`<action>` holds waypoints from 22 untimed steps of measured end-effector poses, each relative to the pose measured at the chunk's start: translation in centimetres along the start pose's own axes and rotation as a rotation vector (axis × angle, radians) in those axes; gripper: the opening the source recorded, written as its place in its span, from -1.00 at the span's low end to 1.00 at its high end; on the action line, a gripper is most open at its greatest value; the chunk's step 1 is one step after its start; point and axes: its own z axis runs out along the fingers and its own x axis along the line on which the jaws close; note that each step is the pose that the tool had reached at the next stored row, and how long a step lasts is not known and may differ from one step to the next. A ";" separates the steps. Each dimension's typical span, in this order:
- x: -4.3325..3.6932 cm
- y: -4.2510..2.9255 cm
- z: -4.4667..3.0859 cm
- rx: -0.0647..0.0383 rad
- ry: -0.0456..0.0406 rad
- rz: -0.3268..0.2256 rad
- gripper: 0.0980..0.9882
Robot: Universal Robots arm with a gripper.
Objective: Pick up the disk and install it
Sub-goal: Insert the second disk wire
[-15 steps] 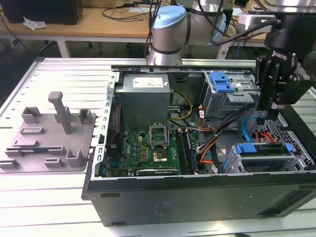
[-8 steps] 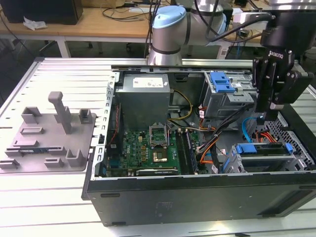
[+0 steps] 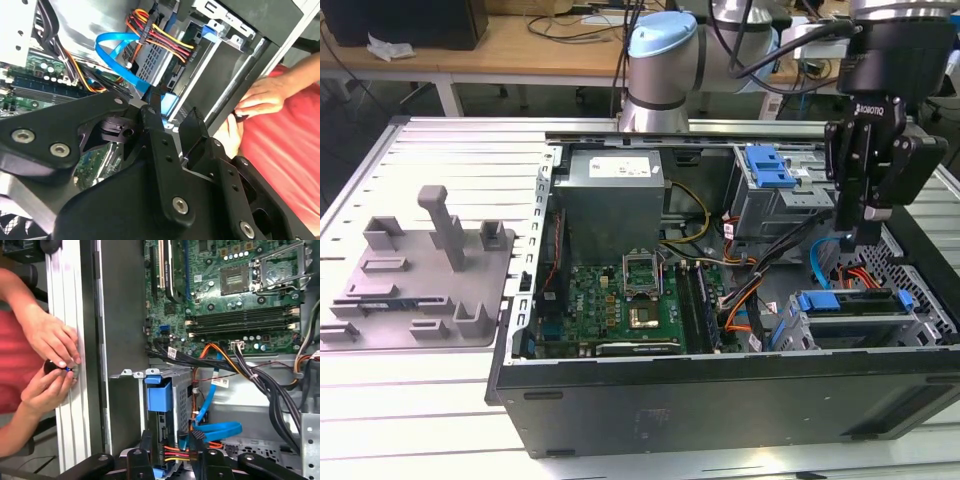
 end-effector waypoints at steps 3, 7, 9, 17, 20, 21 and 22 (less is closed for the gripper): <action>-0.08 0.02 0.05 0.001 0.0162 0.000 -0.27; -0.99 -0.08 0.09 0.005 0.0337 0.001 -0.27; -1.13 -0.16 0.38 0.005 0.0346 0.001 -0.27; -1.29 -0.22 0.70 0.008 0.0405 0.002 -0.27; -1.36 -0.21 0.86 0.016 0.0479 0.006 -0.27; -1.39 -0.21 0.91 0.018 0.0489 0.007 -0.27; -1.42 -0.21 0.95 0.019 0.0491 0.007 -0.27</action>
